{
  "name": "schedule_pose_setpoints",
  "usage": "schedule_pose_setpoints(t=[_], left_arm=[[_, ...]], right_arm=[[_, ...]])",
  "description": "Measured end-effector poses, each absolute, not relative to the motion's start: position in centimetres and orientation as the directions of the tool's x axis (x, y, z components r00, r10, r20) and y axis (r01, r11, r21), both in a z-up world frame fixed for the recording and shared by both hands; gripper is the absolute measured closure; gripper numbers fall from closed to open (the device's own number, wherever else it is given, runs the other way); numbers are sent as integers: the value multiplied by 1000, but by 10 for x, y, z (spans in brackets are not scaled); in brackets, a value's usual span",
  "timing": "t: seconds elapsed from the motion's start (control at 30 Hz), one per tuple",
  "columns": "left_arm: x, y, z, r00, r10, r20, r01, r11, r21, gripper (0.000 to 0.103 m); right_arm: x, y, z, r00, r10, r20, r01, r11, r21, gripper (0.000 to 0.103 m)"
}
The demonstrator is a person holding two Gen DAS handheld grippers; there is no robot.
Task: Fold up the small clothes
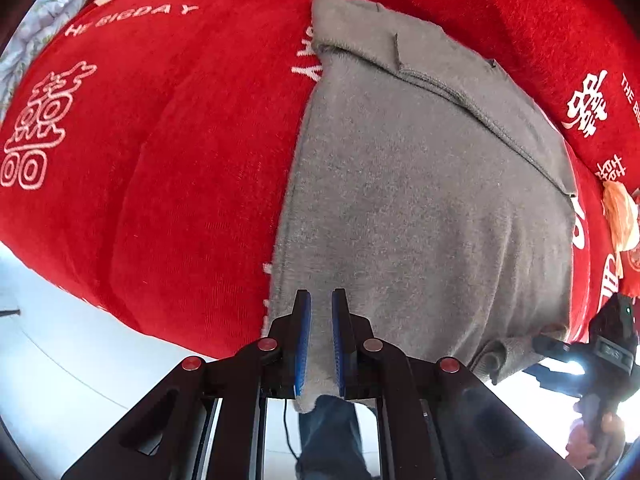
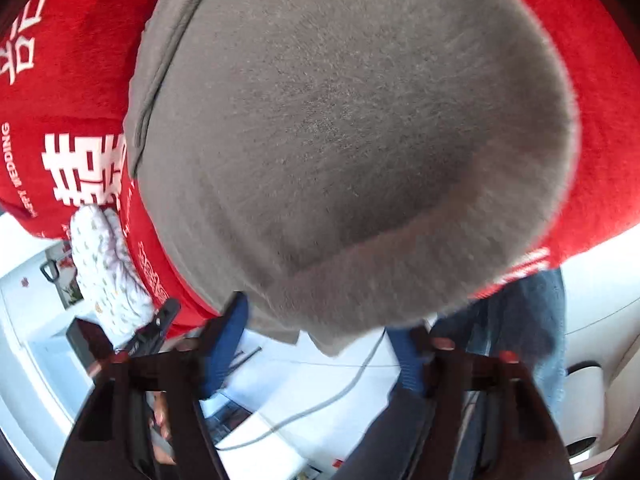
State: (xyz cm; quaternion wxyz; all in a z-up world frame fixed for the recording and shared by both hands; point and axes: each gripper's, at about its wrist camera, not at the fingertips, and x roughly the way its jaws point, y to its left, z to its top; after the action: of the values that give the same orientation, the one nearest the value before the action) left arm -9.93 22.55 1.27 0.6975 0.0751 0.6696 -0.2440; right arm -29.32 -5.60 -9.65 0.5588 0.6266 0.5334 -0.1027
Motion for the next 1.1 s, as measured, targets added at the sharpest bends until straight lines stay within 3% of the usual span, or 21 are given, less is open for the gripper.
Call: schedule_pose_setpoints(t=[0.03, 0.17, 0.2, 0.23, 0.27, 0.3, 0.47, 0.63, 0.93, 0.97, 1.0, 1.03, 1.07, 1.1], left_arm=[[-99, 226, 14, -13, -236, -972, 445, 869, -217, 91], [-97, 234, 14, -20, -222, -975, 452, 868, -207, 91], [-96, 235, 15, -16, -224, -974, 451, 868, -207, 84], [-95, 237, 16, -12, -226, -974, 449, 869, -207, 66], [-94, 240, 19, 3, -220, -975, 441, 876, -197, 11], [-94, 243, 24, 42, -212, -976, 432, 885, -174, 2], [-86, 239, 41, 108, -193, -975, 463, 878, -123, 2], [-65, 227, 61, 174, -220, -960, 475, 873, -115, 2], [-33, 186, 65, 140, -274, -952, 497, 851, -172, 2], [-31, 178, 63, 126, -274, -953, 511, 842, -174, 2], [-30, 169, 60, 113, -272, -956, 530, 830, -173, 2], [-29, 158, 54, 98, -268, -958, 556, 814, -171, 2], [-27, 148, 48, 86, -263, -961, 574, 802, -168, 2], [-26, 140, 43, 73, -257, -964, 587, 792, -167, 2]], right_arm=[[-291, -55, -95, 427, 560, -709, 771, 183, 610, 96], [-273, -60, -53, 508, 545, -667, 655, 259, 710, 96], [-268, -63, -41, 526, 539, -657, 630, 272, 728, 96], [-262, -69, -31, 547, 530, -648, 609, 280, 743, 96], [-257, -77, -21, 569, 517, -639, 590, 284, 756, 96], [-251, -85, -12, 590, 503, -631, 575, 287, 766, 96], [-229, -130, 13, 674, 405, -618, 548, 287, 786, 96], [-221, -189, 4, 710, 317, -629, 594, 210, 776, 96], [-201, -227, -41, 553, 377, -743, 729, 212, 651, 88], [-201, -226, -40, 538, 380, -753, 730, 237, 641, 84], [-200, -224, -36, 520, 376, -767, 728, 275, 628, 65], [-199, -221, -29, 493, 362, -792, 722, 339, 604, 38], [-198, -217, -23, 474, 343, -811, 710, 394, 583, 30], [-199, -214, -19, 454, 325, -829, 699, 448, 558, 29]])
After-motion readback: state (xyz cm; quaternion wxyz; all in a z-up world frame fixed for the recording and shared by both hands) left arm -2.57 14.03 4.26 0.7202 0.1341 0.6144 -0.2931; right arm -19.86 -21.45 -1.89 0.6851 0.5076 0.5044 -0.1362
